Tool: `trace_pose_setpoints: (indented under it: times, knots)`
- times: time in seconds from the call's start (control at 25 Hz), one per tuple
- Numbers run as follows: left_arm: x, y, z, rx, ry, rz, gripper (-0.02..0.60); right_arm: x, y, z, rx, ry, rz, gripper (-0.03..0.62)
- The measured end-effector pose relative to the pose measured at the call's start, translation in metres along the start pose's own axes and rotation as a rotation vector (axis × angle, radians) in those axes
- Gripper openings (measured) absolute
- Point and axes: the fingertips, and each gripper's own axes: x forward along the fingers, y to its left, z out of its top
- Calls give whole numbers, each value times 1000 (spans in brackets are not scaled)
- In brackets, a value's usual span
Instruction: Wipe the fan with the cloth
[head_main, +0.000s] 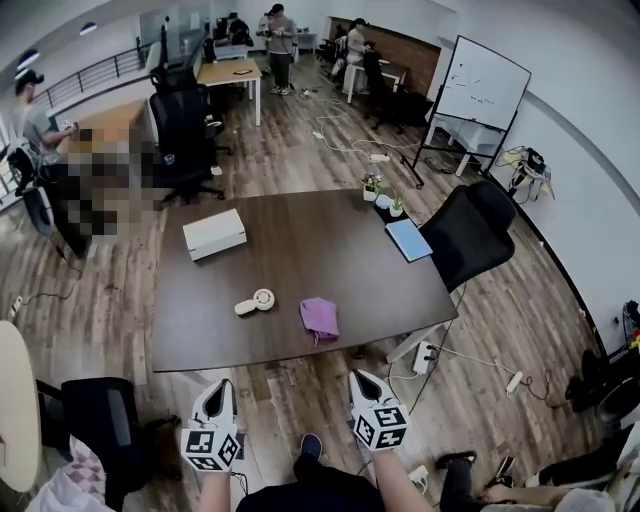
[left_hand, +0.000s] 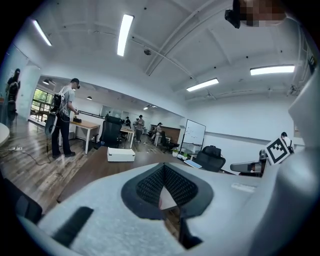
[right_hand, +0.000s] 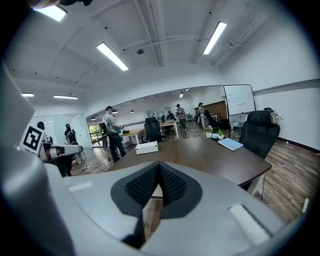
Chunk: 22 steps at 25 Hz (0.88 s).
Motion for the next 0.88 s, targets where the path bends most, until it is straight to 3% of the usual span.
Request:
trace_pose_setpoints:
  times: [0.44,0.88]
  knots:
    - [82,19,22,13,-15,54,-5,99,-39,27,-10,43,57,11]
    - [167,86,38,24,1,50,-5,189,-46,59,-16,27,39,11]
